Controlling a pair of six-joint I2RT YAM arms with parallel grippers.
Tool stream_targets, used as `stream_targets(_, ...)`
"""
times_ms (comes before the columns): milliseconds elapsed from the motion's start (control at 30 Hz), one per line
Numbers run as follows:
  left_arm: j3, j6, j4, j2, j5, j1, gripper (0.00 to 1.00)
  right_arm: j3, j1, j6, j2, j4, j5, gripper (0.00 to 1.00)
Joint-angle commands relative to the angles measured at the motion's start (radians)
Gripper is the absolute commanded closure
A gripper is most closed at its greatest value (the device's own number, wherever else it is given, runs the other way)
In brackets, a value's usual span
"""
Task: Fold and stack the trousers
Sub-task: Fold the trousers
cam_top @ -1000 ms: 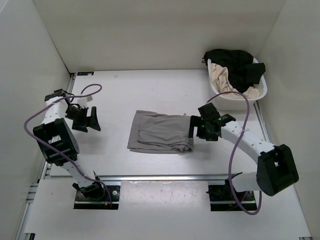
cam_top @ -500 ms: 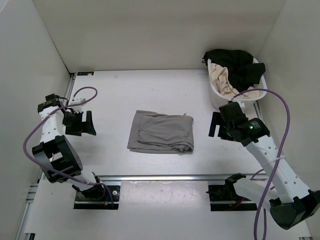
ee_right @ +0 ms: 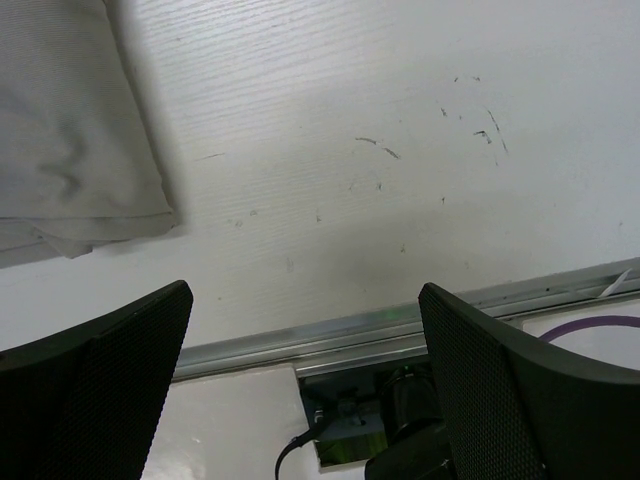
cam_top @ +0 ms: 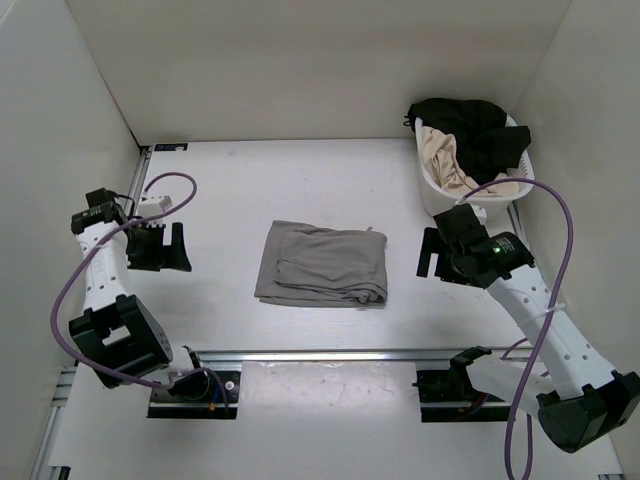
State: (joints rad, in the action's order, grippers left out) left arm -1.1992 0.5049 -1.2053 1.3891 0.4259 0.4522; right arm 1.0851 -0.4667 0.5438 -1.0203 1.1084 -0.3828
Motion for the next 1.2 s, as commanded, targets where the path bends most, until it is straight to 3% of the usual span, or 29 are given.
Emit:
stream_targets(0, 0.012, 0.018, -0.014, -0.039, 0.001, 0.005, 0.0, 0.021, 0.002, 0.001, 0.015, -0.011, 0.007, 0.01)
stream_targets(833, 0.013, 0.009, -0.023, -0.058, 0.01, 0.005, 0.0, -0.028, 0.002, -0.054, 0.025, -0.05, -0.039, 0.01)
stream_targets(1167, -0.005, 0.0, -0.002, -0.114, 0.05, 0.005, 0.0, -0.017, 0.002, -0.1, 0.124, -0.113, -0.116, 0.01)
